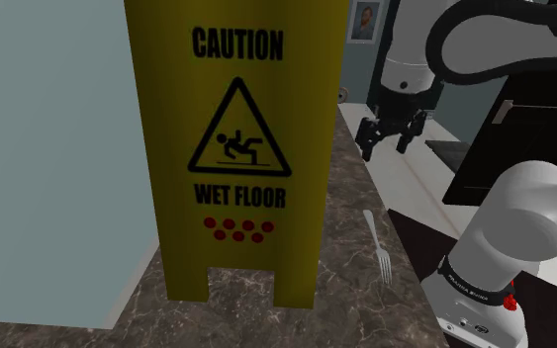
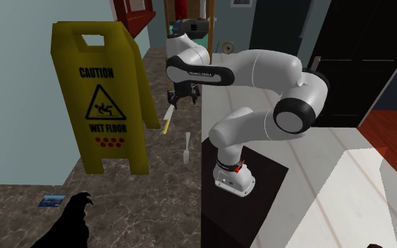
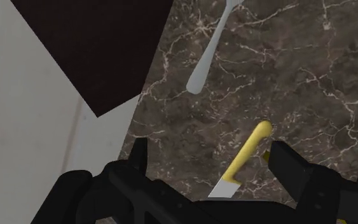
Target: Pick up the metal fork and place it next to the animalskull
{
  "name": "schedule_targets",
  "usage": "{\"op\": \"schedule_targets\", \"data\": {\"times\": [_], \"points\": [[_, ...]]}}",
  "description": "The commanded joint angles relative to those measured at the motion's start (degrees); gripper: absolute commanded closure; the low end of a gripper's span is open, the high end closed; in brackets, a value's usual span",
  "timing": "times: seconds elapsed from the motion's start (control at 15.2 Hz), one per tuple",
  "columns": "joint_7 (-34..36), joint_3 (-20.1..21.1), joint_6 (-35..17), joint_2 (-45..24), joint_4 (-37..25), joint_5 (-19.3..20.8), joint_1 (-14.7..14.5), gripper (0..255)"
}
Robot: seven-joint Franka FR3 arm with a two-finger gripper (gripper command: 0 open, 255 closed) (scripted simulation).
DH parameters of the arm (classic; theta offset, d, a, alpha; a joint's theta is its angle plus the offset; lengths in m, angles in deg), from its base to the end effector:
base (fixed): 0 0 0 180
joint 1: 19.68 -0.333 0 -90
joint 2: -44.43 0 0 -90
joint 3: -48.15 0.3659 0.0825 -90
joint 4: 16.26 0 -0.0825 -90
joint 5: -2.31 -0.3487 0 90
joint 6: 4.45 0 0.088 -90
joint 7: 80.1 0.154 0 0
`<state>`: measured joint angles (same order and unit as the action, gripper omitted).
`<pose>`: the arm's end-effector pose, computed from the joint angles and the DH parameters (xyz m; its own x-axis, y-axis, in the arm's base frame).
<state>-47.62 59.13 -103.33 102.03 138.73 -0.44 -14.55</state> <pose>0.1845 0.0332 0.4796 0.8474 -0.5255 0.0766 -0.5307 -0.8432 0.0861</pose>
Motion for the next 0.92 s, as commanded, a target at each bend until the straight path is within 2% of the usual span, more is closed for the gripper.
{"op": "schedule_targets", "data": {"times": [0.0,0.33,0.66,0.86], "points": [[4.78,2.93,-1.11,0.99,3.07,-1.64,0.12,0],[17.05,11.45,-4.43,1.40,9.63,-7.47,-1.00,0],[29.89,21.11,-9.60,-2.80,13.89,-14.72,-2.48,0],[31.80,23.23,-12.46,-4.56,15.58,-16.46,-2.77,0]]}}
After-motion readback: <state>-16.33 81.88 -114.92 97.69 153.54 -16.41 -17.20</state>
